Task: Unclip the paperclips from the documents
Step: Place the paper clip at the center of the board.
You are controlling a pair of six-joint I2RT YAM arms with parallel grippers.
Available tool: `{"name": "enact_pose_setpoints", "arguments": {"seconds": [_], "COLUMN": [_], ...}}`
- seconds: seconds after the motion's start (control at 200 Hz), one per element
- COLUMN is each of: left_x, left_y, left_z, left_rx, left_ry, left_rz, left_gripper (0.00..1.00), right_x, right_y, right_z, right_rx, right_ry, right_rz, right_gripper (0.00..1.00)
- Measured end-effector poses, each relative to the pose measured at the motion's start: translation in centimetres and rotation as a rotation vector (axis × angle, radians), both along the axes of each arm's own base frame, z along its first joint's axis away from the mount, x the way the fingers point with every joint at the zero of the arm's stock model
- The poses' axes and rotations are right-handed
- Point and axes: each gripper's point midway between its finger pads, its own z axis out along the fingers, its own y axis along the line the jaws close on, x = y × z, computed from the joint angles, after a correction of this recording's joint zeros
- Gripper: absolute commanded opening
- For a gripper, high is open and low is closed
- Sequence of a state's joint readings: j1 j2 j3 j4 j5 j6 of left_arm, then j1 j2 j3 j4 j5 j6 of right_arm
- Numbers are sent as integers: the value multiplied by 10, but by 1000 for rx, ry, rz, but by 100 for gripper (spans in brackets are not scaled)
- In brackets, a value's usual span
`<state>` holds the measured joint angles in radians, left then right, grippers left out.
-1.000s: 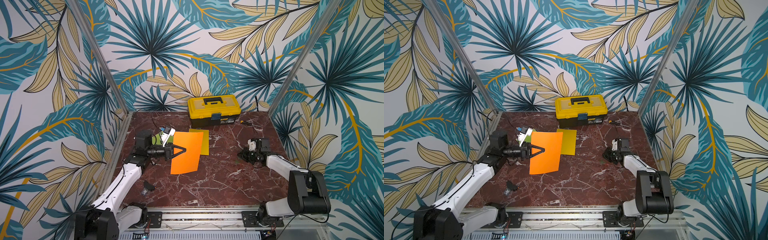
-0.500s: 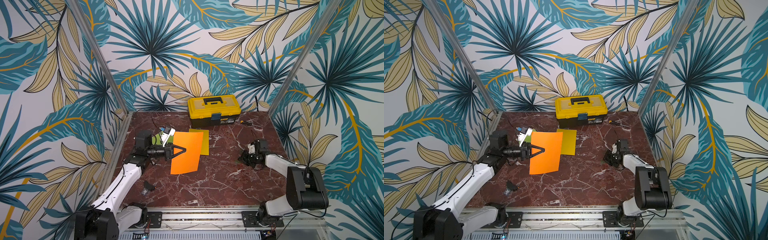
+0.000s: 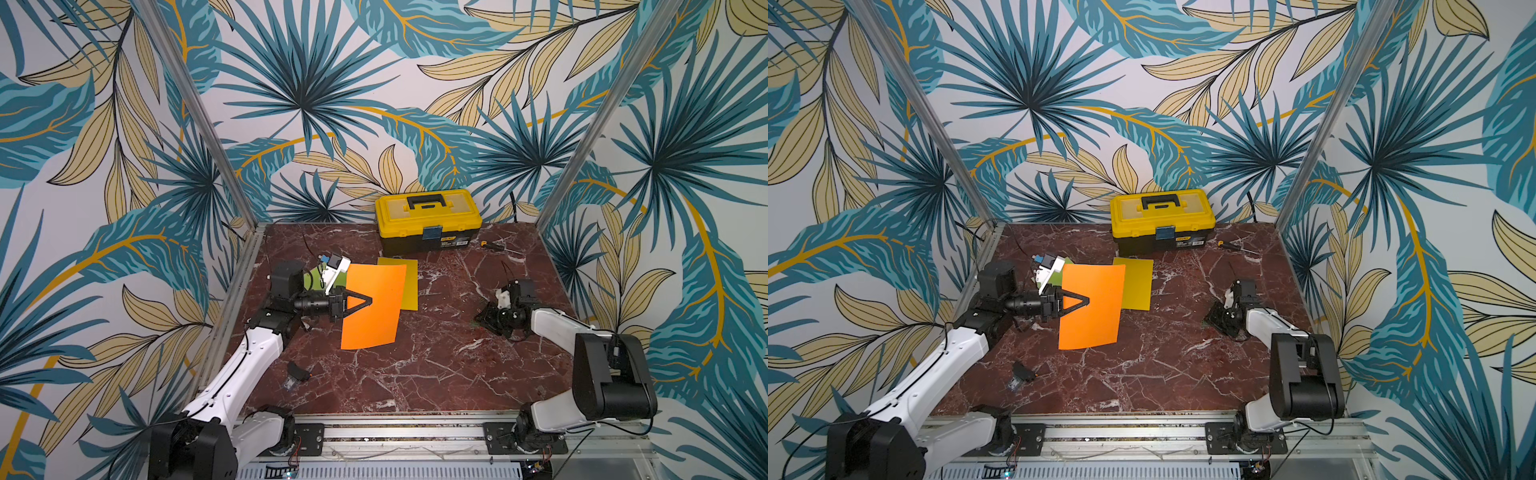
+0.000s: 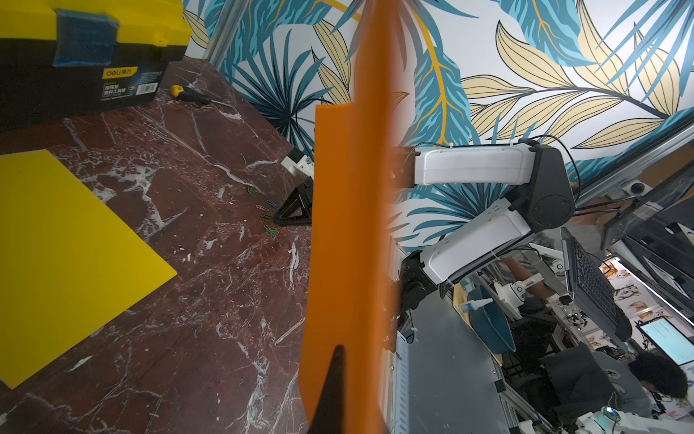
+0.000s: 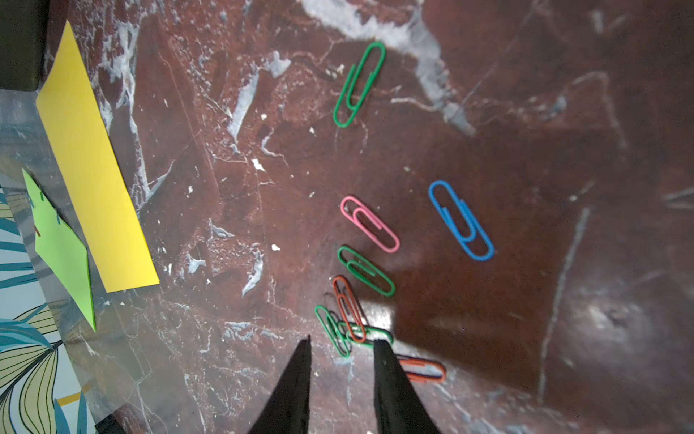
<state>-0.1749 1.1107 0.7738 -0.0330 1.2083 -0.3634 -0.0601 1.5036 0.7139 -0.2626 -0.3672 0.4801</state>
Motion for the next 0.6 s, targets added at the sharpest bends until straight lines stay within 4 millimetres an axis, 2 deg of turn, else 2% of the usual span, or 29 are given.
{"name": "enact_pose_setpoints", "arguments": {"seconds": [0.24,0.371,0.501,0.596], "left_x": [0,0,0,1], "left_y": [0,0,0,0], "left_z": [0,0,0,-1], "left_rx": [0,0,0,0], "left_ry": [0,0,0,7], "left_rz": [0,0,0,-4], "left_gripper": [0,0,0,0], "right_x": [5,8,13,17], "right_y": [5,15,41,77], "right_z": [13,23,46,79], "right_rx": [16,56,127,203], "right_ry": [-35,-74,-175,-320], "right_rz": [39,88,197,342], "right_gripper": [37,38,40,44]}}
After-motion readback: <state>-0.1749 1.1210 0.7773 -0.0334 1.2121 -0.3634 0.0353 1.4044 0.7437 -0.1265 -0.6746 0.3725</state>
